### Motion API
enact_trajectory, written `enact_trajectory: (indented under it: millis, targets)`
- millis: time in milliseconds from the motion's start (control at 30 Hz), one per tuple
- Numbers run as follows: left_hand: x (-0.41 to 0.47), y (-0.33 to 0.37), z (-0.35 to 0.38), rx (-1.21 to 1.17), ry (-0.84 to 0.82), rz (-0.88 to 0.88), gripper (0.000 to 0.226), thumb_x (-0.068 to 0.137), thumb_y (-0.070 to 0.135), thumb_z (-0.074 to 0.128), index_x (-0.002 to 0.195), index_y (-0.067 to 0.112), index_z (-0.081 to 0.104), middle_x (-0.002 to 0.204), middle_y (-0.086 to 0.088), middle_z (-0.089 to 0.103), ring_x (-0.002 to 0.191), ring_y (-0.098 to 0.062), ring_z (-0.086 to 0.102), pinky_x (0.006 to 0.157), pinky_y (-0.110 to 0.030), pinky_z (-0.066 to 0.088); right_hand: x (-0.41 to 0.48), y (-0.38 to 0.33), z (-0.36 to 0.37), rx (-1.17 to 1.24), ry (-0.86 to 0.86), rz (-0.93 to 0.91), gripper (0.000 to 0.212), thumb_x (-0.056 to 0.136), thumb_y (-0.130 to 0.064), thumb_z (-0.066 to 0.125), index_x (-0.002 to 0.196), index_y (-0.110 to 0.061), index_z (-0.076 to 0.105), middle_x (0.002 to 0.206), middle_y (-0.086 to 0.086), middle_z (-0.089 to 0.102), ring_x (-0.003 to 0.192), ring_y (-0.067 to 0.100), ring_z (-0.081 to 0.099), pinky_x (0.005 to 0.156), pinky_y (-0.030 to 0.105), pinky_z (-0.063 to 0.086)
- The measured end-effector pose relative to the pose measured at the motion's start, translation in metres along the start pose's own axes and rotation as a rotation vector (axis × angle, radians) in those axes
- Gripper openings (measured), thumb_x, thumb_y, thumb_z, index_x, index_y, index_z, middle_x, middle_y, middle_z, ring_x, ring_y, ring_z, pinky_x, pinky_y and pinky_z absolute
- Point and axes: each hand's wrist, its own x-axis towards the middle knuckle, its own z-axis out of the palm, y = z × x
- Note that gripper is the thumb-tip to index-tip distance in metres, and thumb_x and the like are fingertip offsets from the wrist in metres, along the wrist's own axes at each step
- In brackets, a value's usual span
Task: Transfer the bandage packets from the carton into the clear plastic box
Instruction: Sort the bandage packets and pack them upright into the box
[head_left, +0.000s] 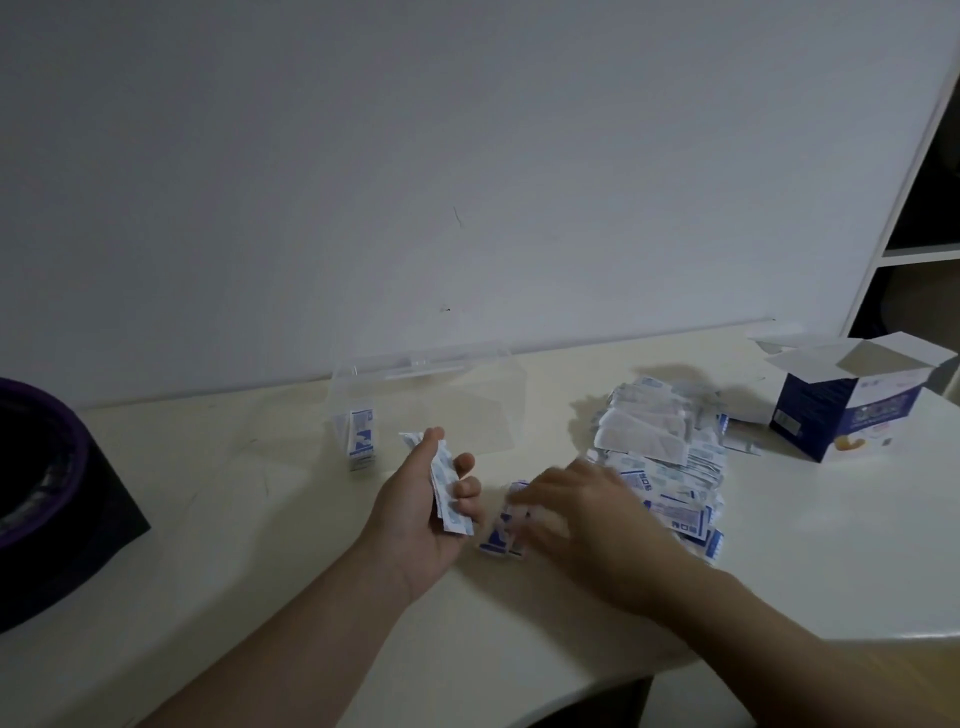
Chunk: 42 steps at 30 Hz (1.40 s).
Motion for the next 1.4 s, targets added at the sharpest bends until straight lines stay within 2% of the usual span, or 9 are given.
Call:
enact_trajectory:
  millis: [100, 200, 433, 633, 767, 1033, 1167, 1267, 1400]
  targets:
    - [0.000, -0.002, -0.001, 0.032, -0.040, -0.011, 0.009, 0.095, 0.025, 0.046, 0.092, 0.020, 0.052, 0.070, -0.001, 0.047, 0.040, -0.008, 0.033, 0.035, -0.013, 0.028, 0.001, 0.031, -0.021, -0.038, 0.146, 0.156, 0.035, 0.088, -0.047, 0.054, 0.118, -0.030, 0.062, 0.116, -0.009, 0.063, 0.103, 0.012, 0.053, 0.091, 0.030, 0.042]
    - [0.001, -0.004, -0.004, 0.032, -0.063, -0.023, 0.011, 0.096, 0.024, 0.044, 0.096, 0.022, 0.054, 0.071, -0.001, 0.047, 0.040, -0.007, 0.033, 0.037, -0.013, 0.028, -0.004, 0.060, -0.041, -0.112, -0.063, 0.394, 0.051, 0.079, -0.046, 0.067, 0.123, -0.022, 0.057, 0.117, -0.002, 0.060, 0.098, 0.014, 0.055, 0.086, 0.028, 0.047]
    - [0.002, -0.007, -0.005, 0.041, -0.069, -0.010, 0.013, 0.098, 0.022, 0.039, 0.101, 0.021, 0.052, 0.071, -0.001, 0.047, 0.040, -0.006, 0.031, 0.039, -0.013, 0.025, -0.001, 0.076, -0.048, 0.018, -0.279, 0.481, 0.047, 0.074, -0.034, 0.075, 0.113, -0.015, 0.055, 0.094, -0.004, 0.055, 0.081, 0.011, 0.054, 0.067, 0.019, 0.044]
    - [0.003, -0.007, -0.005, 0.033, -0.058, -0.011, 0.015, 0.098, 0.022, 0.039, 0.101, 0.021, 0.054, 0.070, 0.000, 0.048, 0.040, -0.006, 0.031, 0.039, -0.012, 0.025, 0.001, 0.085, -0.048, 0.070, -0.183, 0.471, 0.028, 0.082, -0.023, 0.068, 0.068, -0.011, 0.046, 0.062, -0.001, 0.042, 0.051, 0.010, 0.034, 0.049, 0.019, 0.026]
    - [0.003, -0.006, -0.006, 0.036, -0.063, -0.013, 0.017, 0.098, 0.022, 0.039, 0.100, 0.021, 0.056, 0.068, 0.001, 0.049, 0.039, -0.005, 0.031, 0.038, -0.012, 0.025, -0.002, 0.090, -0.052, 0.259, -0.040, 0.553, 0.008, 0.084, -0.023, 0.067, 0.080, -0.016, 0.066, 0.074, -0.001, 0.068, 0.066, 0.013, 0.062, 0.056, 0.024, 0.044]
    - [-0.001, -0.002, -0.004, 0.069, -0.113, 0.057, 0.020, 0.098, 0.024, 0.039, 0.098, 0.018, 0.058, 0.058, 0.006, 0.041, 0.034, -0.004, 0.026, 0.036, -0.013, 0.023, 0.011, 0.055, -0.052, 0.825, 0.138, 0.515, 0.019, 0.085, -0.010, 0.066, 0.103, -0.016, 0.061, 0.075, 0.003, 0.070, 0.059, 0.012, 0.057, 0.055, 0.021, 0.044]
    - [-0.002, -0.001, -0.004, 0.093, -0.093, 0.128, 0.017, 0.098, 0.021, 0.040, 0.098, 0.017, 0.057, 0.058, 0.005, 0.039, 0.034, -0.004, 0.026, 0.036, -0.014, 0.022, 0.027, 0.005, -0.023, 0.723, -0.012, 0.432, 0.027, 0.091, -0.019, 0.058, 0.118, -0.018, 0.054, 0.080, -0.006, 0.067, 0.065, 0.009, 0.059, 0.057, 0.017, 0.044]
    - [-0.001, 0.000, -0.004, 0.089, -0.064, 0.155, 0.017, 0.099, 0.020, 0.039, 0.100, 0.016, 0.056, 0.058, 0.005, 0.040, 0.034, -0.004, 0.026, 0.035, -0.013, 0.022, 0.033, -0.016, 0.002, 0.508, -0.088, 0.393, 0.051, 0.095, -0.029, 0.050, 0.141, -0.016, 0.032, 0.115, 0.007, 0.062, 0.104, 0.021, 0.059, 0.087, 0.027, 0.045]
    - [0.003, 0.000, -0.007, 0.138, -0.023, 0.168, 0.018, 0.100, 0.019, 0.039, 0.102, 0.015, 0.056, 0.057, 0.005, 0.042, 0.032, -0.004, 0.026, 0.034, -0.012, 0.024, 0.030, 0.002, -0.006, 0.146, 0.007, 0.346, 0.053, 0.091, -0.041, 0.053, 0.138, -0.020, 0.040, 0.124, 0.003, 0.056, 0.113, 0.021, 0.054, 0.098, 0.040, 0.044]
